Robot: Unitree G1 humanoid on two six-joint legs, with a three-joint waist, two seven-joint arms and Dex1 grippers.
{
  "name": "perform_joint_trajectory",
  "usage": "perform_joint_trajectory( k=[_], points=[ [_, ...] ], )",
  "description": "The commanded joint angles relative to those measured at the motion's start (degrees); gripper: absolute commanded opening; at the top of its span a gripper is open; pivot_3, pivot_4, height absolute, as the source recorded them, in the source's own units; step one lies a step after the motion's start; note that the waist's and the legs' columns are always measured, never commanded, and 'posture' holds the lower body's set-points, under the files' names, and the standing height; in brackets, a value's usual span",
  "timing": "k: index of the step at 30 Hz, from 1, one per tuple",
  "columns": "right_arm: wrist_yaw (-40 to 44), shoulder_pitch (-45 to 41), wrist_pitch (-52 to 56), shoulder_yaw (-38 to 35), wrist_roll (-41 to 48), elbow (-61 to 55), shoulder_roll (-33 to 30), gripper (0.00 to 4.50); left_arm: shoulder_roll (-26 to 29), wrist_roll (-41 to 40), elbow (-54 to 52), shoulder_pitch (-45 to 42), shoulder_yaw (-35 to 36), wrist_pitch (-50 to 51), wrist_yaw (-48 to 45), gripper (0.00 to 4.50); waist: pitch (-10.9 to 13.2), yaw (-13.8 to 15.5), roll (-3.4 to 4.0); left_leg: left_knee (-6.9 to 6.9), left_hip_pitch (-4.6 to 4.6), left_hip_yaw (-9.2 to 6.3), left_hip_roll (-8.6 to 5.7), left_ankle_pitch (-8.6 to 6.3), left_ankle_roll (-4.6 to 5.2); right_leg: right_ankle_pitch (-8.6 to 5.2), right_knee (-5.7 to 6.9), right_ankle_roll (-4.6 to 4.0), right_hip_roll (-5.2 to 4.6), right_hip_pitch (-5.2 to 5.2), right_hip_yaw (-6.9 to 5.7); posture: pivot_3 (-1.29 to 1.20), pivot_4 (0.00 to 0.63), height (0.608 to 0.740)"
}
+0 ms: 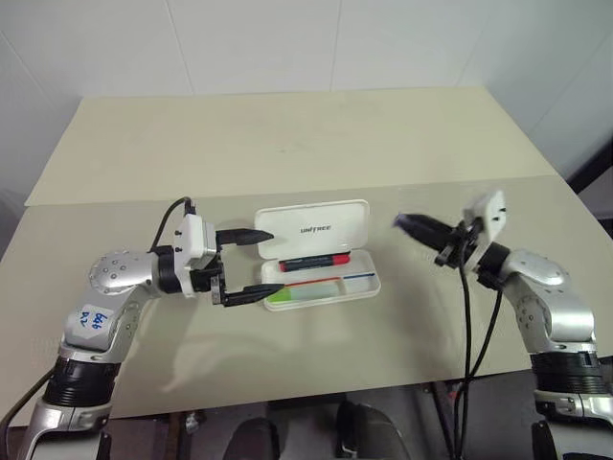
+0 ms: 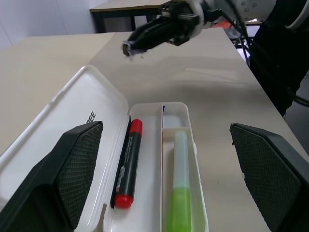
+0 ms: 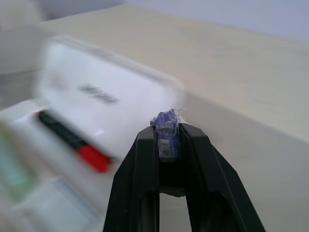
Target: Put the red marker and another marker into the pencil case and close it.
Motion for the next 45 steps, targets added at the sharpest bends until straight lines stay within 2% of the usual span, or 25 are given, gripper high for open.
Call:
perform_joint_trajectory(
  k=[1,4,11,24,31,35,36,41,45],
  points=[
    [7.84,-1.9,-0.71,4.53,-0.55,-2.28,-2.38,0.32,1.06,-0.03,-0.12,0.86,1.81,-1.33,-0.73,4.5,0.0,-0.01,0.0,0.0,0.0,0.0,0.0,0.0,0.0,0.0,0.0,0.0,0.0,0.01,0.0,0.0,0.15,0.74],
    [13.59,-3.58,-3.19,8.64,-2.51,-0.46,-2.96,0.32,1.21,-0.1,-0.69,1.46,2.14,-1.27,-0.52,4.5,0.0,-0.11,0.0,0.02,0.02,0.01,0.0,0.0,0.0,0.0,0.0,0.0,0.01,0.0,0.0,0.0,0.15,0.74],
    [21.04,-6.99,-11.41,12.77,-7.36,8.91,-2.01,0.32,1.21,-0.5,-3.11,3.55,2.89,-0.62,0.93,4.5,-0.04,-0.11,-0.07,0.06,0.02,0.02,0.01,0.0,0.0,0.0,0.01,0.0,0.01,0.01,-0.01,0.0,0.15,0.74],
    [26.51,-14.06,-20.76,15.1,-12.22,24.62,2.03,0.32,2.0,-1.15,-5.93,5.34,4.61,0.93,2.34,4.5,-0.03,-0.19,-0.05,0.06,0.02,0.02,0.03,0.0,0.0,0.0,0.02,0.0,0.02,0.01,-0.04,0.0,0.15,0.74],
    [28.13,-16.6,-24.0,14.05,-13.66,29.02,1.06,2.75,2.69,-1.36,-6.5,5.75,5.42,1.48,2.72,4.5,-0.02,-0.22,-0.03,0.05,0.01,0.02,0.03,0.0,0.0,0.0,0.02,0.0,0.01,0.0,-0.04,0.0,0.15,0.74],
    [27.54,-18.17,-22.99,12.55,-12.1,27.82,1.12,4.3,2.74,-1.27,-6.18,5.1,5.22,1.57,2.84,4.5,-0.01,-0.22,-0.03,0.06,0.03,0.03,0.03,0.0,-0.01,0.0,0.02,0.0,0.02,0.01,-0.03,0.0,0.15,0.74],
    [27.32,-18.35,-22.36,12.11,-11.54,27.09,1.21,4.47,2.69,-1.21,-6.07,4.96,5.14,1.56,2.83,4.5,-0.01,-0.19,-0.03,0.06,0.03,0.02,0.03,0.01,-0.01,0.0,0.02,0.0,0.02,0.01,-0.04,0.0,0.15,0.74],
    [26.93,-16.74,-14.53,9.02,-6.57,17.52,-0.18,4.47,2.65,-0.92,-5.41,4.74,5.04,1.42,2.77,4.5,0.0,-0.17,-0.01,0.06,0.01,0.02,0.03,0.01,-0.01,0.0,0.03,0.0,0.02,0.0,-0.04,0.0,0.15,0.74],
    [27.22,-14.17,-10.8,6.71,-4.52,11.72,-3.93,4.47,3.33,-0.78,-4.75,5.81,6.1,1.43,2.69,4.5,-0.01,0.15,-0.02,0.04,-0.02,-0.07,0.03,0.0,-0.01,0.0,0.04,0.0,0.0,0.0,-0.09,0.0,0.15,0.74]
  ],
)
